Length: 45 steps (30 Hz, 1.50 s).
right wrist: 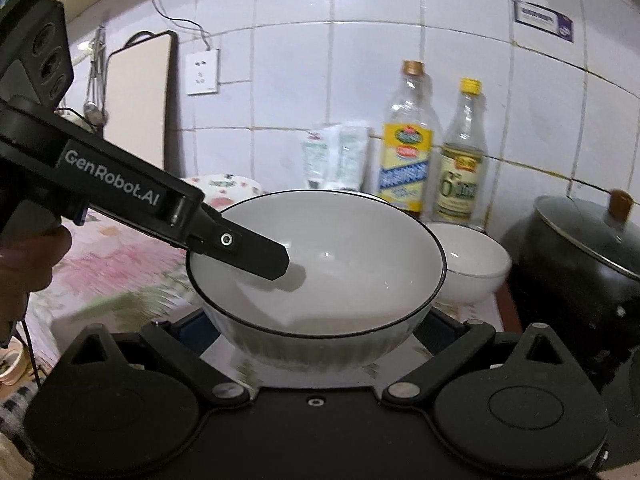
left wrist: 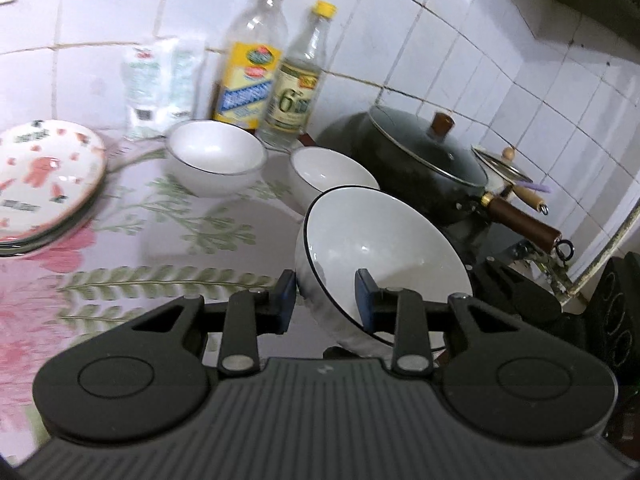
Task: Organize plates and bowls
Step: 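Lift the large white bowl with both tools and carry it toward the plate stack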
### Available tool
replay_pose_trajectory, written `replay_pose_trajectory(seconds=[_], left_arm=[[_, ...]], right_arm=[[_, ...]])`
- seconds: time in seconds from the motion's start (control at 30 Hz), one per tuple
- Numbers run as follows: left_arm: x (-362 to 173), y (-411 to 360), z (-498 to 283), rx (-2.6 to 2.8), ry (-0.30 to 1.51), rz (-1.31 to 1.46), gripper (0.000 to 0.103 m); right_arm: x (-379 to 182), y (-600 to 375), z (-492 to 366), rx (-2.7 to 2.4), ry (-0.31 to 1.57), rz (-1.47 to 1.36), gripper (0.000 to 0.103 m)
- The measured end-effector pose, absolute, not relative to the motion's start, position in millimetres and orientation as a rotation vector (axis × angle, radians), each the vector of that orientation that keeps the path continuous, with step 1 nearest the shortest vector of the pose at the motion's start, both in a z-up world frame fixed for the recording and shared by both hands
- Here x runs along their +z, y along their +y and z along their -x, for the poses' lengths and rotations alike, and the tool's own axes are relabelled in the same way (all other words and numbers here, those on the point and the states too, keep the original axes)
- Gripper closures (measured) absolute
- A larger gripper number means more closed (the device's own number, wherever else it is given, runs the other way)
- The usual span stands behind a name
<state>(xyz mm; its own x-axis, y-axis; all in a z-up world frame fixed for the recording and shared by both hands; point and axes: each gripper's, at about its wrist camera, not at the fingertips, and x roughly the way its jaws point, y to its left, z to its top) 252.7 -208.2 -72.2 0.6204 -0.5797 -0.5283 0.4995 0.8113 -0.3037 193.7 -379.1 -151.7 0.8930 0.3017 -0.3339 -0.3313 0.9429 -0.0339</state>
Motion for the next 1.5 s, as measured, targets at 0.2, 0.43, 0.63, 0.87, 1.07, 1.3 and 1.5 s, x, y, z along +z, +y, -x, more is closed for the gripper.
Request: replay_pose_trajectory(seconds=[0.2, 0.43, 0.63, 0.87, 1.07, 1.3, 1.5], left_arm=[[-62.6, -169.6, -243.5, -0.575, 0.634, 0.158, 0.072], [-67.6, -135.3, -247.0, -0.517, 0.641, 0.191, 0.072], [-75.5, -114.7, -264.0, -0.458, 0.657, 0.225, 0.072], [-85.2, -104.3, -292.4, -0.407, 0.677, 0.232, 0.072], [-95.7, -104.4, -313.4, -0.383, 0.696, 0.217, 0.072], [-106.0, -104.3, -335.3, -0.387, 0.717, 0.224, 0.072], [-118.9, -105.9, -347.2, -0.378, 0.742, 0.225, 0.072]], right_arm=[[-139.6, -348.6, -195.3, 0.385, 0.324, 0.091, 0.001], [-138.8, -319.8, -207.9, 0.449, 0.340, 0.102, 0.001], [-140.5, -299.0, -228.5, 0.475, 0.353, 0.131, 0.001], [-143.9, -283.7, -258.9, 0.496, 0.360, 0.194, 0.001], [-148.8, -279.4, -281.2, 0.514, 0.383, 0.192, 0.001], [-164.0, -280.1, -308.7, 0.513, 0.429, 0.189, 0.000], [-178.8, -277.2, -320.9, 0.504, 0.462, 0.217, 0.000]])
